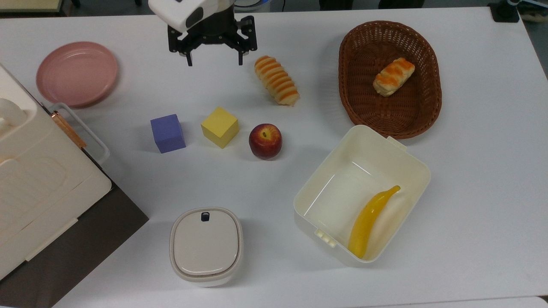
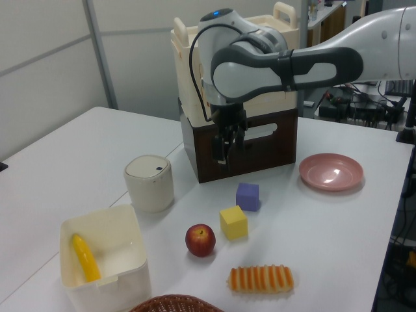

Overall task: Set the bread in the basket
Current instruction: 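Move the open gripper over the striped bread roll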

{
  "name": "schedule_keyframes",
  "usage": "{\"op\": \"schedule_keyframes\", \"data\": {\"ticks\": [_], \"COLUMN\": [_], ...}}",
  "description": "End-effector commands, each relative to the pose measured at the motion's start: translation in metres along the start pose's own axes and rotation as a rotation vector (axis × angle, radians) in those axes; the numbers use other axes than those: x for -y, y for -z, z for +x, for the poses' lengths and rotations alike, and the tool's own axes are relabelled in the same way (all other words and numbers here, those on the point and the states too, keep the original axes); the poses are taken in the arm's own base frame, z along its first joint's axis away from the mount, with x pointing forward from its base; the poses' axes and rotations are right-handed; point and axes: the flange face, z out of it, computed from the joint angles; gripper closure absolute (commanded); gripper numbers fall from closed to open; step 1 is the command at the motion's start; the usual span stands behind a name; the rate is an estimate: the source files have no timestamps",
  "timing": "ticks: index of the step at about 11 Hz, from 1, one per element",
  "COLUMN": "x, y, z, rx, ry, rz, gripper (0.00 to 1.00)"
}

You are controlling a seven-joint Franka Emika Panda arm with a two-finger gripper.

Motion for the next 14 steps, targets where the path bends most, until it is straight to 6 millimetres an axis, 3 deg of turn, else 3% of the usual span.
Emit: {"op": "schedule_keyframes", "data": {"ticks": [1,4,7,10,12,14], "x": [-0.006,-0.005,0.019,0.043,0.053,0.076], "y": [-0.013,-0.013,-0.022,-0.042,-0.05,-0.08], "z": [-0.001,0.002,0.007,-0.004,-0.032,-0.069], "rx": [0.003,-0.015,-0.001,0.048,0.075,0.095], "ry": [0.021,0.014,0.042,0.079,0.098,0.144], "rz": [0.008,0.006,0.009,0.012,0.015,0.016], "gripper": [0.0,0.0,0.0,0.0,0.0,0.0]}}
